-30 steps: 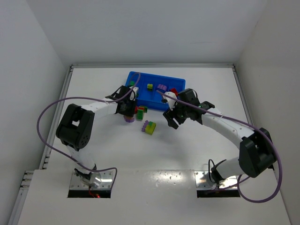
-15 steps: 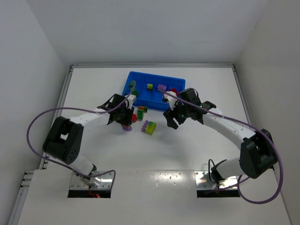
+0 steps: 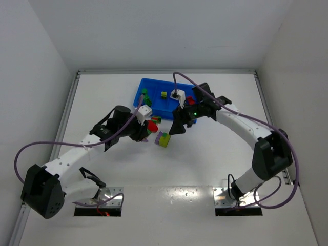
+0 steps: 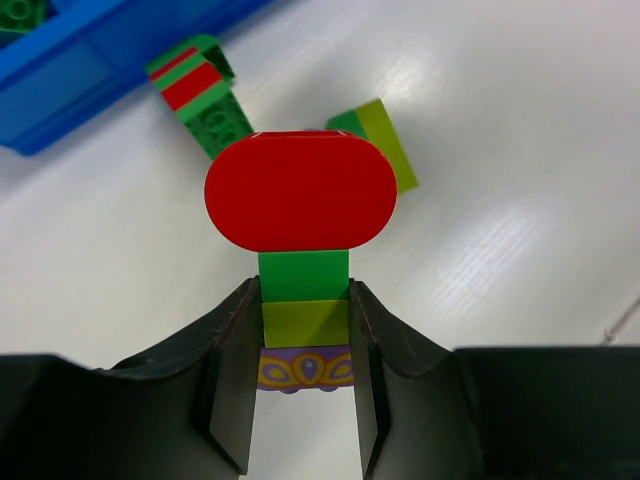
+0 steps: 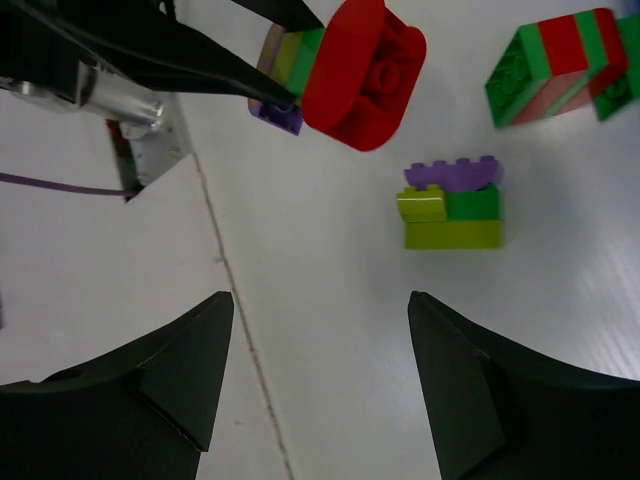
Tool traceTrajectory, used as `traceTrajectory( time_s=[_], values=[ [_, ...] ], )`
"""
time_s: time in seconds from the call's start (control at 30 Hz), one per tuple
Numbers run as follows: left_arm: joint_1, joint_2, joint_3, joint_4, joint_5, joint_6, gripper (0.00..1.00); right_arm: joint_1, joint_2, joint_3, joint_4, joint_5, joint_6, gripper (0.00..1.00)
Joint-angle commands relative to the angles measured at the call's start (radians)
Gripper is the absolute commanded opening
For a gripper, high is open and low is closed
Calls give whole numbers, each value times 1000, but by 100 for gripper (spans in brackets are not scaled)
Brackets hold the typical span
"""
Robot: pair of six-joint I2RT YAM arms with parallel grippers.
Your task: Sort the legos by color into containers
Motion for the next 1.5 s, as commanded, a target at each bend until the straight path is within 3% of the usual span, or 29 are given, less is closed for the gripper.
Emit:
traceTrajectory(
  time_s=[0.0,0.13,0.23,0.4,0.87,1.33,1.4,1.47],
  values=[
    [-35,-20,0,-9,35,30,4,-2,41,65,-6,-147,64,72],
    [-57,-42,31,-20,45,10,4,-11,123,157,-31,-159,78,76],
    [-66,-54,42,-30,55,1,4,-23,185,199,-63,-203,78,89],
    [-75,-65,53,-40,55,1,4,-33,249,236,-95,-260,78,90],
    [-94,-45,105,-40,66,-18,4,-23,352,325,-115,-407,96,90],
    [-94,-26,125,-30,84,-36,4,13,415,365,-106,-423,115,90],
    [-103,-26,125,-30,84,-36,4,23,427,378,-106,-433,125,78],
    [-103,-26,125,-30,84,-36,4,32,436,378,-106,-443,125,73]
  ],
)
